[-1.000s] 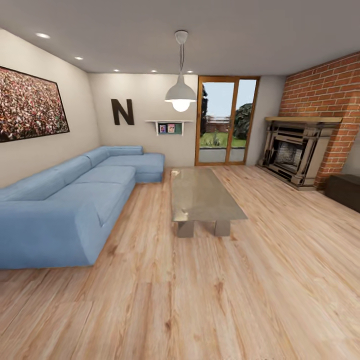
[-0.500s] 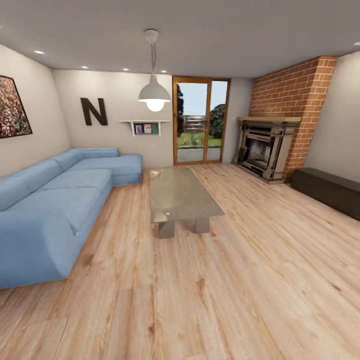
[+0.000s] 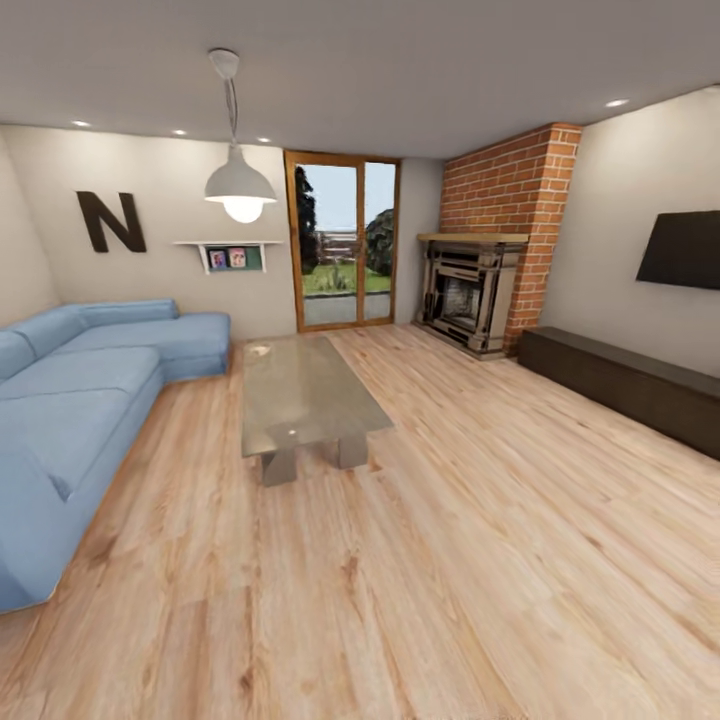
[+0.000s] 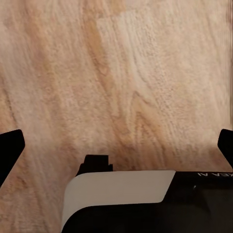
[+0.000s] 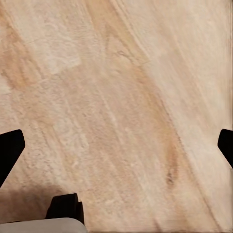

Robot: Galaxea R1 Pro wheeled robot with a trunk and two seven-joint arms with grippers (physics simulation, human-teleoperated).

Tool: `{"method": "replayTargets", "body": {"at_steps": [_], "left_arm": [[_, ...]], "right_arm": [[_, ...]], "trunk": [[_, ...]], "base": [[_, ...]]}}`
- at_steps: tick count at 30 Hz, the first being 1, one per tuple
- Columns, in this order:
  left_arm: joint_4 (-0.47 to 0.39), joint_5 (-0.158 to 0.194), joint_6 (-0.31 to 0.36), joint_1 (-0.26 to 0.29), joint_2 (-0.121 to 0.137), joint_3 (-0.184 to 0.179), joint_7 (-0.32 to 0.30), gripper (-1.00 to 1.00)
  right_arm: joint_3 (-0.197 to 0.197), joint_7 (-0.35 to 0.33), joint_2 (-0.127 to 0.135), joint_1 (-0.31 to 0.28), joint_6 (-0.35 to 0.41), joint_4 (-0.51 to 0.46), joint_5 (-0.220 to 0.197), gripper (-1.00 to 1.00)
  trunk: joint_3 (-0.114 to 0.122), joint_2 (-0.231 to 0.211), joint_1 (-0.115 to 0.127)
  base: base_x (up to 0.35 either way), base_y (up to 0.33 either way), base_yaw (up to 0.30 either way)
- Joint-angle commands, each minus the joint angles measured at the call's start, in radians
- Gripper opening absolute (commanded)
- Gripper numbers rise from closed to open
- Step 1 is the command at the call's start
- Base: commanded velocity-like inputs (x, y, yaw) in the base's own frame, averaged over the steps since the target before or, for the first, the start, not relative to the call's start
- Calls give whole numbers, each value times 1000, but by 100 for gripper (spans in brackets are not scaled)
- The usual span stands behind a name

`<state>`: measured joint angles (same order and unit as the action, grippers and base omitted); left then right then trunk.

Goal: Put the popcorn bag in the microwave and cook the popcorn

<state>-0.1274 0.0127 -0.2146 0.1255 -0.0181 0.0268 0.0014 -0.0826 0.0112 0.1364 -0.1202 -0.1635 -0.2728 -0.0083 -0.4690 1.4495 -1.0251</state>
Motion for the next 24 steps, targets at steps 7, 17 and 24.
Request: {"method": "replayTargets", "body": {"at_steps": [7,17,24], "left_arm": [[0,1,-3,0,0,4,0,100],[1,3,-3,1,1,7,0,100],[1,3,-3,2,0,5,0,100]], "right_arm": [[-3,0,0,-1,-4,1,-1,100],[-3,0,0,-1,-4,1,-1,100],[-2,0,-2,-1,-4,1,-1,100]], "trunk": [[-1,1,0],[-1,1,0],[-1,1,0]], "base": [[0,-2,-299],[253,-72,-299],[276,-246,-299]]}}
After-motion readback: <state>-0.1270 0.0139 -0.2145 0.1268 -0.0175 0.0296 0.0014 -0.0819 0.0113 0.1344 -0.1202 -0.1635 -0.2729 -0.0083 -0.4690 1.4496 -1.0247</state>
